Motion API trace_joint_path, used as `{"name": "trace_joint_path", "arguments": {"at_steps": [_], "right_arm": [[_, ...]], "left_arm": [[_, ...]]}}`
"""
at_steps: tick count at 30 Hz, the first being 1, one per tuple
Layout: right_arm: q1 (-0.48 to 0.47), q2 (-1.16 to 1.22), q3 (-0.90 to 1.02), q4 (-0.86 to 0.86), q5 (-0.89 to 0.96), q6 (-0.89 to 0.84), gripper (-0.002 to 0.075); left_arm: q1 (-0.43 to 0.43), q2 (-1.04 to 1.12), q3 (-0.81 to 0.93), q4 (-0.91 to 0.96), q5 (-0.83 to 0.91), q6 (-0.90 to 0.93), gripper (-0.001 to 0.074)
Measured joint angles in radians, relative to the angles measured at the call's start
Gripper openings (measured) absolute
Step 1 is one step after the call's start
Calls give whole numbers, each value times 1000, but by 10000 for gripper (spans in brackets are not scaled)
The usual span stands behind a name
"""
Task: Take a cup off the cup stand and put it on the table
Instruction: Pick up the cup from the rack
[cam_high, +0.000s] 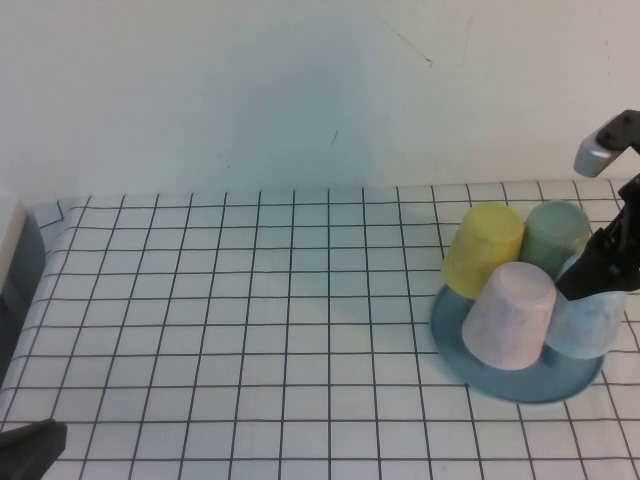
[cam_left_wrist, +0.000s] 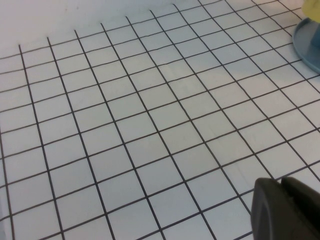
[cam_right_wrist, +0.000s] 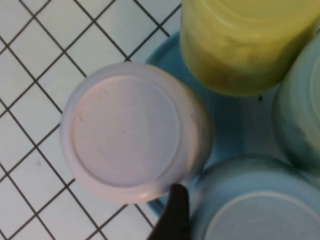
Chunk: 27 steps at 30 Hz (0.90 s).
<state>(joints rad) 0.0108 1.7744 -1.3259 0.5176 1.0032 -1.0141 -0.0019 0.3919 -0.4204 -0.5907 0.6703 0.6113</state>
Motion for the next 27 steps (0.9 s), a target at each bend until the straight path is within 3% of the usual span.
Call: {"name": "trace_joint_path", "arguments": {"at_steps": [12,27], "right_arm": [[0,21,-19,15,62,-63,660],[0,24,-32,-12,86,-74,561]], "left_arm": [[0,0,0,-2,-3,3,-4],[0,0,0,-7,-3,5,-4]]}}
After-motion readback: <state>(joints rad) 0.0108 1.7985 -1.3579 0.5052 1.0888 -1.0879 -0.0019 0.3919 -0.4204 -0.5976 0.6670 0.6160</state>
